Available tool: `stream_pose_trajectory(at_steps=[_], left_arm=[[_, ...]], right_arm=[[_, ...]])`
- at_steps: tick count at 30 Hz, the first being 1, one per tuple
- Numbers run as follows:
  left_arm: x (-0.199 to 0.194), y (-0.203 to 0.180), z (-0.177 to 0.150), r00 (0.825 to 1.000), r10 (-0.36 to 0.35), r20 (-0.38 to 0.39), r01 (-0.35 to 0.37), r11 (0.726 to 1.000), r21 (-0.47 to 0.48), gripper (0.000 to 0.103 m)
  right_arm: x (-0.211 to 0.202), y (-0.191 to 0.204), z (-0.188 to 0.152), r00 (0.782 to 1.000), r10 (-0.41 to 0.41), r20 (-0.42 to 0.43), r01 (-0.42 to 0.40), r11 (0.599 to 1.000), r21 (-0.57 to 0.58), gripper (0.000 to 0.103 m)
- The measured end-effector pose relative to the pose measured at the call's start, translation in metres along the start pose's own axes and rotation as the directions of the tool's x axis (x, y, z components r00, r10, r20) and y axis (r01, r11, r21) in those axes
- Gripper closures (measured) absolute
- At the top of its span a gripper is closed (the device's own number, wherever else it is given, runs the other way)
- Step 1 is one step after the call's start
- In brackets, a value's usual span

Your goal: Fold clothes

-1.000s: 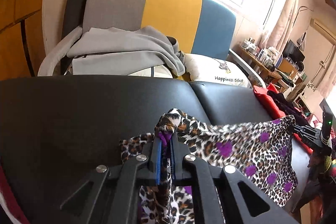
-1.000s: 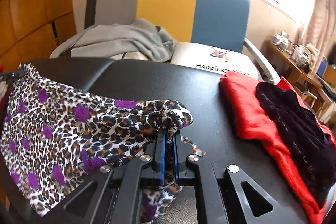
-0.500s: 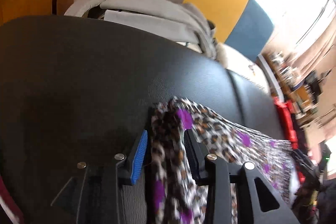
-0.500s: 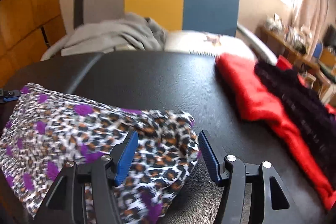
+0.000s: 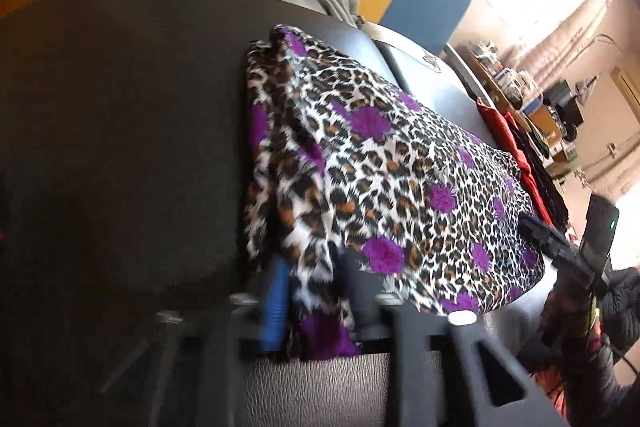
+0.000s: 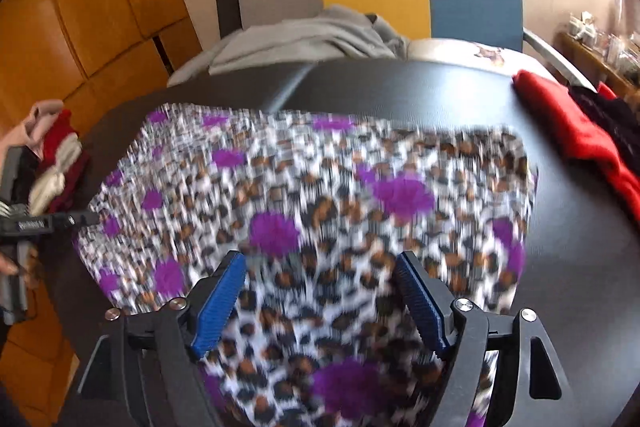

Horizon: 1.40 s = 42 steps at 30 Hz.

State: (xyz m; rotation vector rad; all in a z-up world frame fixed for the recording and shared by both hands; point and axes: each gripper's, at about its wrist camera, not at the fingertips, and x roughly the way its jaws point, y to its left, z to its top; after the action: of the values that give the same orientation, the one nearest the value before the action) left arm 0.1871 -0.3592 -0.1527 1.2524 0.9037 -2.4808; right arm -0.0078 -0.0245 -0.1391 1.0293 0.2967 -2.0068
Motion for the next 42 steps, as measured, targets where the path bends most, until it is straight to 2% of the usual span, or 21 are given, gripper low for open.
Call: stream_pose_trajectory(at_steps=[3, 6, 8, 10, 11, 13, 14, 16, 18, 19, 20, 21, 24, 27, 29, 31, 32, 34, 36, 38, 42], left_arm=[[-0.018, 0.002, -0.024, 0.999, -0.012, 0.049, 0.013, 1.0, -0.02, 0.099], [-0.031, 0.012, -0.058, 0.996, -0.038, 0.076, 0.045, 0.995, -0.093, 0.099], [-0.033, 0.025, -0.085, 0.992, -0.089, 0.086, 0.103, 0.979, -0.173, 0.098], [-0.04, 0.031, -0.106, 0.984, -0.137, 0.115, 0.161, 0.96, -0.229, 0.097], [-0.043, 0.033, -0.115, 0.982, -0.147, 0.122, 0.174, 0.952, -0.251, 0.096], [-0.05, 0.033, -0.123, 0.984, -0.121, 0.134, 0.154, 0.95, -0.273, 0.096], [-0.053, 0.033, -0.127, 0.985, -0.103, 0.14, 0.14, 0.949, -0.282, 0.095], [-0.062, 0.036, -0.129, 0.986, -0.066, 0.154, 0.111, 0.945, -0.307, 0.087], [-0.072, 0.035, -0.121, 0.984, 0.014, 0.176, 0.045, 0.944, -0.326, 0.075], [-0.077, 0.034, -0.117, 0.98, 0.065, 0.188, 0.0, 0.945, -0.326, 0.075], [-0.081, 0.03, -0.113, 0.973, 0.109, 0.203, -0.041, 0.949, -0.313, 0.075], [-0.082, 0.022, -0.108, 0.969, 0.125, 0.215, -0.059, 0.956, -0.289, 0.074], [-0.076, -0.007, -0.093, 0.967, 0.101, 0.233, -0.056, 0.98, -0.194, 0.073], [-0.057, -0.053, -0.084, 0.976, 0.052, 0.21, -0.044, 0.998, -0.044, 0.072], [-0.044, -0.085, -0.081, 0.985, 0.019, 0.17, -0.033, 0.996, 0.081, 0.072], [-0.036, -0.112, -0.085, 0.989, -0.023, 0.145, -0.006, 0.98, 0.2, 0.07], [-0.031, -0.127, -0.09, 0.992, -0.036, 0.117, 0.004, 0.964, 0.266, 0.068], [-0.013, -0.147, -0.099, 0.998, -0.023, 0.057, 0.002, 0.937, 0.349, 0.068], [0.007, -0.154, -0.106, 1.0, 0.005, -0.015, 0.001, 0.921, 0.39, 0.069], [0.017, -0.154, -0.112, 0.999, 0.039, -0.021, -0.028, 0.917, 0.398, 0.069], [0.013, -0.149, -0.11, 0.999, 0.019, -0.042, -0.002, 0.934, 0.357, 0.069]], right_arm=[[-0.003, -0.003, -0.024, 1.0, -0.012, -0.018, 0.012, 1.0, -0.003, 0.024], [-0.022, 0.005, -0.054, 1.0, -0.01, -0.018, 0.008, 0.996, -0.084, 0.022], [-0.034, 0.009, -0.076, 1.0, -0.017, 0.013, 0.018, 0.99, -0.142, 0.018], [-0.042, 0.006, -0.085, 1.0, 0.005, 0.024, -0.002, 0.993, -0.114, 0.017], [-0.047, 0.005, -0.089, 1.0, 0.016, 0.024, -0.013, 0.995, -0.102, 0.012], [-0.056, 0.0, -0.089, 0.998, 0.063, -0.002, -0.063, 0.996, -0.058, 0.01], [-0.066, -0.007, -0.088, 0.993, 0.121, -0.009, -0.121, 0.993, 0.001, 0.01], [-0.086, -0.024, -0.088, 0.982, 0.184, 0.029, -0.186, 0.979, 0.087, 0.01], [-0.104, -0.047, -0.092, 0.972, 0.231, 0.053, -0.236, 0.958, 0.163, 0.006], [-0.113, -0.061, -0.096, 0.966, 0.252, 0.057, -0.258, 0.944, 0.204, 0.004], [-0.118, -0.069, -0.1, 0.963, 0.263, 0.058, -0.27, 0.935, 0.229, 0.004], [-0.123, -0.077, -0.105, 0.96, 0.275, 0.058, -0.28, 0.926, 0.254, 0.004], [-0.125, -0.092, -0.12, 0.948, 0.317, 0.041, -0.313, 0.896, 0.313, 0.004], [-0.117, -0.089, -0.124, 0.931, 0.357, 0.072, -0.36, 0.876, 0.32, 0.004], [-0.112, -0.086, -0.125, 0.92, 0.38, 0.095, -0.389, 0.864, 0.319, 0.004], [-0.106, -0.079, -0.117, 0.904, 0.413, 0.111, -0.427, 0.854, 0.296, 0.004], [-0.101, -0.077, -0.113, 0.876, 0.473, 0.097, -0.48, 0.827, 0.292, 0.004], [-0.091, -0.072, -0.106, 0.804, 0.591, 0.064, -0.582, 0.76, 0.288, 0.003], [-0.08, -0.065, -0.106, 0.774, 0.631, -0.051, -0.6, 0.756, 0.261, 0.003], [-0.075, -0.062, -0.106, 0.742, 0.653, -0.154, -0.617, 0.754, 0.226, 0.003], [-0.079, -0.068, -0.102, 0.79, 0.516, -0.332, -0.504, 0.854, 0.128, 0.011]])
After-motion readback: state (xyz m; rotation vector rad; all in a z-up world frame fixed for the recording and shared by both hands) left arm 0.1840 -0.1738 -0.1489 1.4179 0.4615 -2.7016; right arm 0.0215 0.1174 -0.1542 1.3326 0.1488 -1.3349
